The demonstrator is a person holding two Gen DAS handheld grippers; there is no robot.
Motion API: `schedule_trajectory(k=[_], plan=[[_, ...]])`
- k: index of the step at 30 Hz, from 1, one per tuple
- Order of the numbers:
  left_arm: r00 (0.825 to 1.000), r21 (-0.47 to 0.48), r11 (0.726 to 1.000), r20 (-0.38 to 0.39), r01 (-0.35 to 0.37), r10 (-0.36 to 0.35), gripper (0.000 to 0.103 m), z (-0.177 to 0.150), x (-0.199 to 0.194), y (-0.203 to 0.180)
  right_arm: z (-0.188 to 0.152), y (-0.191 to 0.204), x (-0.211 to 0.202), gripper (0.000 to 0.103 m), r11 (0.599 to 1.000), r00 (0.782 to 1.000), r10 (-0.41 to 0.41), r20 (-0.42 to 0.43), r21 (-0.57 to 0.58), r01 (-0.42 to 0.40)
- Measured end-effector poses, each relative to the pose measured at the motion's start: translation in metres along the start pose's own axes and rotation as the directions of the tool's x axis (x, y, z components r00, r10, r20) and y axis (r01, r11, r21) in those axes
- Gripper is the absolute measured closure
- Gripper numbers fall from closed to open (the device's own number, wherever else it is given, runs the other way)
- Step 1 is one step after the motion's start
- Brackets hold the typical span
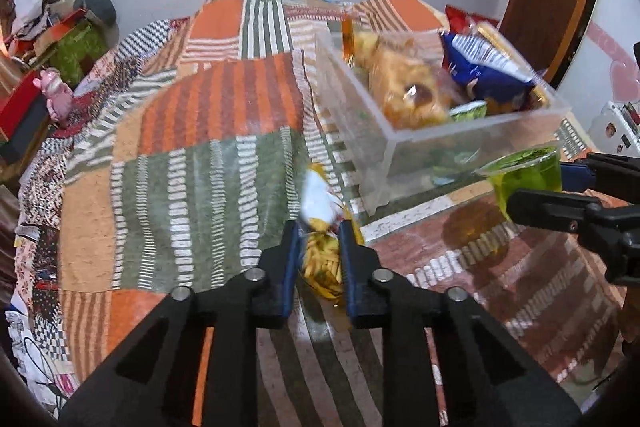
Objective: Organize snacks
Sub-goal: 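Put the cracker bag into the box with the left gripper while the right puts the jelly cup in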
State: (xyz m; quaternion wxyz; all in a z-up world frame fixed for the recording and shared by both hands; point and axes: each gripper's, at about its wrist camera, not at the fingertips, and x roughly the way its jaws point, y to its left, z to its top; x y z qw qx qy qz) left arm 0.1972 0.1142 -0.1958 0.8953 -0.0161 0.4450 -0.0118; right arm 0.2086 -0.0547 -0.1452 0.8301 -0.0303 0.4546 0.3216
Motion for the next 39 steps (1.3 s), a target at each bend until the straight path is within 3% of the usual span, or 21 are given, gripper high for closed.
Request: schedule_trajectory(k=[8, 16, 21, 29, 35, 39], plan=[[0.997, 0.004, 1.0, 0.074, -0.021, 0.021, 0.087, 0.01, -0.047, -0.011, -0.002, -0.01, -0.034, 0.06, 1.0, 0.997, -0.016, 0.076, 0.021, 0.014], [0.988, 0.018, 1.0, 0.155, -0.006, 0.003, 0.087, 0.043, -0.071, -0.03, 0.004, -0.03, -0.063, 0.059, 0.997, 0.987, -0.058, 0.147, 0.05, 0.051], [0.984, 0.028, 0.999, 0.179, 0.021, -0.025, 0.087, 0.067, -0.065, -0.049, 0.009, -0.056, -0.079, 0.059, 0.991, 0.977, -0.106, 0.186, 0.096, 0.09], [0.987, 0.031, 0.998, 0.144, 0.062, -0.066, 0.087, 0.101, -0.024, -0.069, 0.019, -0.101, -0.081, 0.059, 0.973, 0.963, -0.191, 0.188, 0.163, 0.161], [0.989, 0.026, 0.997, 0.131, 0.067, -0.07, 0.087, 0.116, 0.001, -0.079, 0.032, -0.121, -0.064, 0.059, 0.968, 0.963, -0.203, 0.178, 0.185, 0.17], [0.991, 0.037, 0.999, 0.131, 0.031, -0.035, 0.087, 0.118, 0.012, -0.085, 0.041, -0.124, -0.052, 0.059, 0.968, 0.963, -0.205, 0.176, 0.18, 0.173]])
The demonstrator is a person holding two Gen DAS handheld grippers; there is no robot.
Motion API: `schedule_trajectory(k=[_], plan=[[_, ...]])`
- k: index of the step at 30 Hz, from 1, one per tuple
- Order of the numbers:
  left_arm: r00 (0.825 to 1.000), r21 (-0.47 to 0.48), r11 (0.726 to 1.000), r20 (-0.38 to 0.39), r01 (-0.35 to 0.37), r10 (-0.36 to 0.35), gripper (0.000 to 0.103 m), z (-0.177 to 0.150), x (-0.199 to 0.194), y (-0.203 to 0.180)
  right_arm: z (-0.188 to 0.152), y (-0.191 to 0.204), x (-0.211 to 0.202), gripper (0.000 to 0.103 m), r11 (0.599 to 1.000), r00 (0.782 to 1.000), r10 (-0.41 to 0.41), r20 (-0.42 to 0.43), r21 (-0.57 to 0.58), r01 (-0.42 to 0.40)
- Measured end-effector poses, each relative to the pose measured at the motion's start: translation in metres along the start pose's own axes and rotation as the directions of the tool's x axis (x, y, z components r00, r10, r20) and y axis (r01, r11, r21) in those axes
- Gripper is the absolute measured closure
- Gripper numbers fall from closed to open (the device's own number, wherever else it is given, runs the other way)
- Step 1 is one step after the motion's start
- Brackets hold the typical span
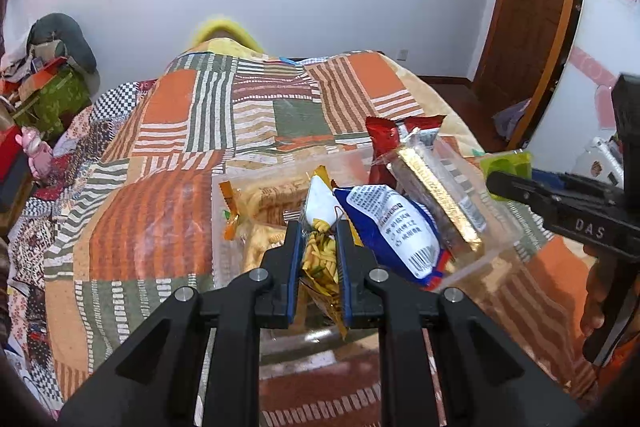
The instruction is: Organize snacks
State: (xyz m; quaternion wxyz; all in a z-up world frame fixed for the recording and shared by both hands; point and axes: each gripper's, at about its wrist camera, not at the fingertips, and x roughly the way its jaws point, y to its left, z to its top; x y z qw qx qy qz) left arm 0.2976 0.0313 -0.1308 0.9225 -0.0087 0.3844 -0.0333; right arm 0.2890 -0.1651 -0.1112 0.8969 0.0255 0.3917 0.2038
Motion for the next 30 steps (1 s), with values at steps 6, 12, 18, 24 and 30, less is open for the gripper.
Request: schedule_trajectory(k=[6, 12, 18, 24, 30], plan=[[1.0, 0.002, 1.0, -0.011, -0.022, 0.022, 0.083, -0.001, 0.008, 0.002, 0.007, 0.008, 0.017, 0.059, 0.999, 1.0, -0.003, -0.021, -0.04, 0.002], [1.0, -0.018, 0.999, -0.005, -0.028, 0.028, 0.066, -0.005, 0.002, 0.008, 0.005, 0.004, 0.01, 0.048, 0.999, 1.0, -0.006, -0.024, -0.035, 0.005], [0.999, -0.037, 0.999, 0.035, -0.03, 0.031, 0.065, -0.004, -0.025, 0.011, 0.002, 0.005, -0.016, 0.048, 0.999, 1.0, 0.015, -0.002, -0.045, -0.015], [0.993, -0.052, 0.998, 0.11, -0.032, 0.037, 0.065, -0.002, -0.075, 0.009, -0.001, 0.022, -0.069, 0.048, 0.996, 0.996, 0.028, 0.083, -0.086, -0.021], [0.975, -0.062, 0.998, 0.22, 0.007, 0.007, 0.055, -0.002, -0.14, 0.002, -0.005, 0.045, -0.135, 0.048, 0.989, 0.978, 0.065, 0.198, -0.141, -0.038]])
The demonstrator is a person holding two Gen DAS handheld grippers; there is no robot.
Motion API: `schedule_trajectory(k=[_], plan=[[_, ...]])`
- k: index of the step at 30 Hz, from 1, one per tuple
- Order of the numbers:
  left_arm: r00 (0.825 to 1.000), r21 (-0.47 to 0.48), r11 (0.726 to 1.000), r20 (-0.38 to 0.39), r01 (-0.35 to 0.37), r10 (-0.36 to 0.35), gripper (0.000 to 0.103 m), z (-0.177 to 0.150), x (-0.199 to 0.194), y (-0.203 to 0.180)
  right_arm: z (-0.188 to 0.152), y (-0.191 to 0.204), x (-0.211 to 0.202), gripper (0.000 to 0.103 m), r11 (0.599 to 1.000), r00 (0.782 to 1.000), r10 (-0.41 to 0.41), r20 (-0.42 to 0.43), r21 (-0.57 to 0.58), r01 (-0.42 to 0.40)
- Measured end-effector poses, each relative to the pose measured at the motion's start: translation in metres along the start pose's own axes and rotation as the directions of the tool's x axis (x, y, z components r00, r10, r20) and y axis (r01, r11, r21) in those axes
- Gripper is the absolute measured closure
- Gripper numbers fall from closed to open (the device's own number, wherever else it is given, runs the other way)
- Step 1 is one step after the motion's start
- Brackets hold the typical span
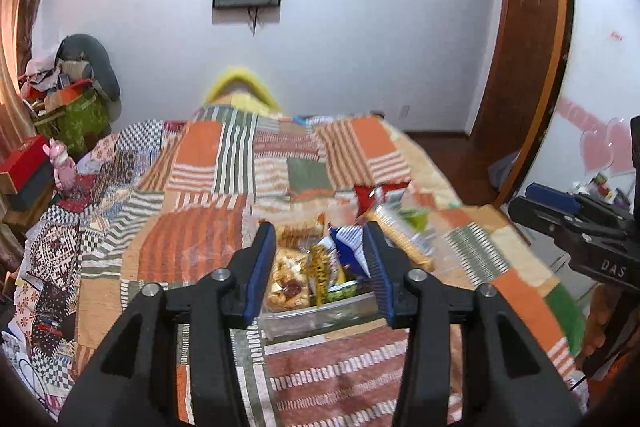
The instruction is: Organize snacks
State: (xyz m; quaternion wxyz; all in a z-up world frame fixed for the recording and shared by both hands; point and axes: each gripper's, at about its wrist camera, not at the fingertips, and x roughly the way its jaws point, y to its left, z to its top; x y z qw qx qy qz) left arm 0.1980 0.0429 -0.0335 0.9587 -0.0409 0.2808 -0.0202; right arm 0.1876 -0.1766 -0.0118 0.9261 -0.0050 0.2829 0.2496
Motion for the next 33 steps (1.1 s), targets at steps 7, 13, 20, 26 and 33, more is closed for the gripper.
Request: schedule_trajectory(k=[7, 13, 20, 26, 33], plan=[[0.989, 0.01, 1.0, 0.145, 0.011, -0.012, 0.044, 0.006, -0.068, -0.012, 0.006, 0.02, -0.052, 0.047, 0.999, 0.994, 0.036, 0.107, -0.009, -0.035], [0.972, 0.01, 1.0, 0.235, -0.01, 0.008, 0.032, 0.002, -0.114, -0.019, 0.003, 0.038, -0.075, 0.035, 0.999, 0.984, 0.03, 0.175, -0.033, -0.025], [0.952, 0.013, 0.999, 0.305, -0.042, 0.036, 0.01, -0.004, -0.143, -0.023, -0.001, 0.052, -0.089, 0.011, 0.999, 0.968, 0.001, 0.251, -0.049, 0.012], [0.941, 0.011, 0.998, 0.335, -0.059, 0.052, 0.0, -0.01, -0.153, -0.025, -0.003, 0.055, -0.09, 0.0, 0.999, 0.959, -0.013, 0.283, -0.032, 0.023], [0.94, 0.021, 0.997, 0.337, -0.069, 0.058, 0.0, -0.014, -0.153, -0.028, -0.011, 0.056, -0.092, 0.0, 0.999, 0.96, -0.023, 0.278, -0.024, 0.031]])
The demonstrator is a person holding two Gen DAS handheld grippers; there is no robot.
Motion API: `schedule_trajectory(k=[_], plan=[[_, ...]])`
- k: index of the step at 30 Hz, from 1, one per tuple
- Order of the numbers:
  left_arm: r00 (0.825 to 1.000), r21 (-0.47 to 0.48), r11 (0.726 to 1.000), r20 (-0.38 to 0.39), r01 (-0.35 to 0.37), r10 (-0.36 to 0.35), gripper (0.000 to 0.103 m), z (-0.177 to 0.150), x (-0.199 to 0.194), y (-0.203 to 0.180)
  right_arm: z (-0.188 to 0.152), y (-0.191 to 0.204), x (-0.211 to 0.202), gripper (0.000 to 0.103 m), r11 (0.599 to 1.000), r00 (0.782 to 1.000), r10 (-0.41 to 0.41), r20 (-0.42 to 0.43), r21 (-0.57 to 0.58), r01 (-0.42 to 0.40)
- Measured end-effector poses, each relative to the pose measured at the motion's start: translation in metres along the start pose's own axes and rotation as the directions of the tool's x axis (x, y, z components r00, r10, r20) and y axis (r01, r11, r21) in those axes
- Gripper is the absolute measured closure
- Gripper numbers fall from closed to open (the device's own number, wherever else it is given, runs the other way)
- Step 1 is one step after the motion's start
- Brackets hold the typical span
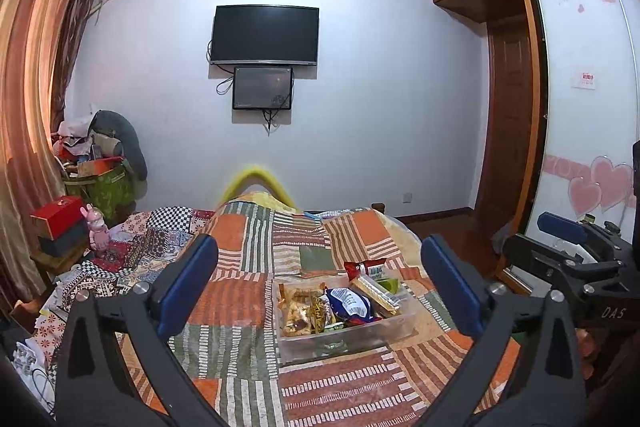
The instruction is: Organize snacks
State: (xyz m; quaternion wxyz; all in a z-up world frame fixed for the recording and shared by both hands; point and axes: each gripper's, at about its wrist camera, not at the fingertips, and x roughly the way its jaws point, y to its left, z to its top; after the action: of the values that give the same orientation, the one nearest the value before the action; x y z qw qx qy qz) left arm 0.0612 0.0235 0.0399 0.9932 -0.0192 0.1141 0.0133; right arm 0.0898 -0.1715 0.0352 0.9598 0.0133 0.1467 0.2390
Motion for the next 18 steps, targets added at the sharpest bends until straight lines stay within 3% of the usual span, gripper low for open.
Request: schedule_trajectory(k=[18], plan=[[0.999, 0.005, 1.0, -0.028, 0.021, -0.021, 0.0, -0.0082, 0.0052, -0.0048, -0.0076, -0.0093, -0.007, 0.0, 0.999, 1.0, -0.022, -0.007, 0.025, 0.022]])
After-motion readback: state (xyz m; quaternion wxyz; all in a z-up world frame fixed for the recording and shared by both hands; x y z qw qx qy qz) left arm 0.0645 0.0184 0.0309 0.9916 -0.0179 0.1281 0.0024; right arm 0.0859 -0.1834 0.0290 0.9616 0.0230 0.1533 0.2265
